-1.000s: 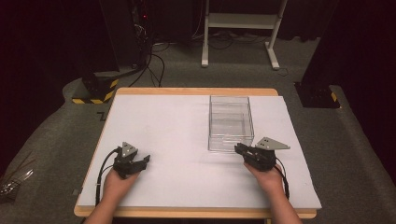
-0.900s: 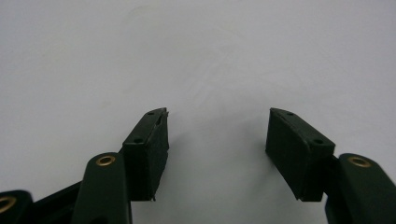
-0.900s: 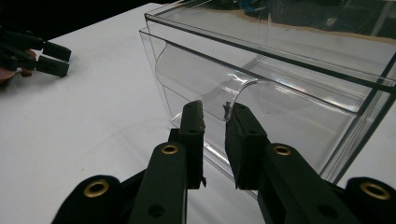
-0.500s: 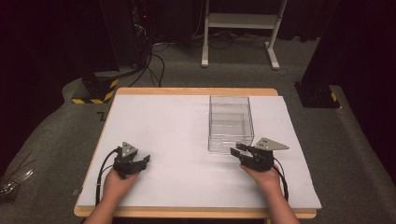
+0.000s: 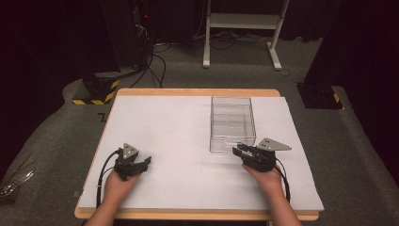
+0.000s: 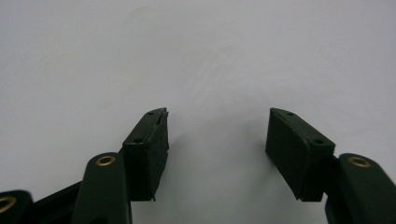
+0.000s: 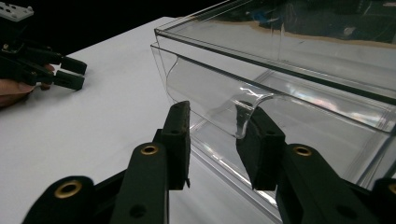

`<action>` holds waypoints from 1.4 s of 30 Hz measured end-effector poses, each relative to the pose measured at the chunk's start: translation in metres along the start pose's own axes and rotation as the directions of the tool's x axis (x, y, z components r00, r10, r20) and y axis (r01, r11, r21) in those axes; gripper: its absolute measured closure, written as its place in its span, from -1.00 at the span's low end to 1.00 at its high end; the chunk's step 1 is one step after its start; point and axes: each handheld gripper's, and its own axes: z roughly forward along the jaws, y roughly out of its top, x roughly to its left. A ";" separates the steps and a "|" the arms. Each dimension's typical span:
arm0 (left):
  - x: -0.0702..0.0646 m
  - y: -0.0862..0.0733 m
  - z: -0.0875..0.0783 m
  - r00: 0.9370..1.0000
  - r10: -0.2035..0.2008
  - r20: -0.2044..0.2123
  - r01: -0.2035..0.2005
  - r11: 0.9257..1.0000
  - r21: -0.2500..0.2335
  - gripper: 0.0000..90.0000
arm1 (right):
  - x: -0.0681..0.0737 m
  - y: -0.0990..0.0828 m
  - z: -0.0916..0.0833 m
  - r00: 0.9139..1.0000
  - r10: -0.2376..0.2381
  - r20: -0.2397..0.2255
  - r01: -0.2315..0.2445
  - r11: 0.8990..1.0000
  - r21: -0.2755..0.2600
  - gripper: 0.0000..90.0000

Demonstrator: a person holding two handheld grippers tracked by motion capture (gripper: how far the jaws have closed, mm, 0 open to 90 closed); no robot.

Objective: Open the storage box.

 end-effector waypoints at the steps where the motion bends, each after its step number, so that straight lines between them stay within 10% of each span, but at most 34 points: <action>1: 0.000 0.000 0.000 1.000 0.000 0.000 0.000 1.000 0.000 -0.13 | -0.001 0.000 0.000 1.000 0.002 -0.001 -0.002 1.000 -0.001 0.47; 42: 0.001 0.000 0.000 1.000 -0.008 0.008 0.008 1.000 0.004 -0.12 | -0.001 -0.009 -0.019 0.998 0.033 -0.048 -0.034 0.999 -0.013 0.81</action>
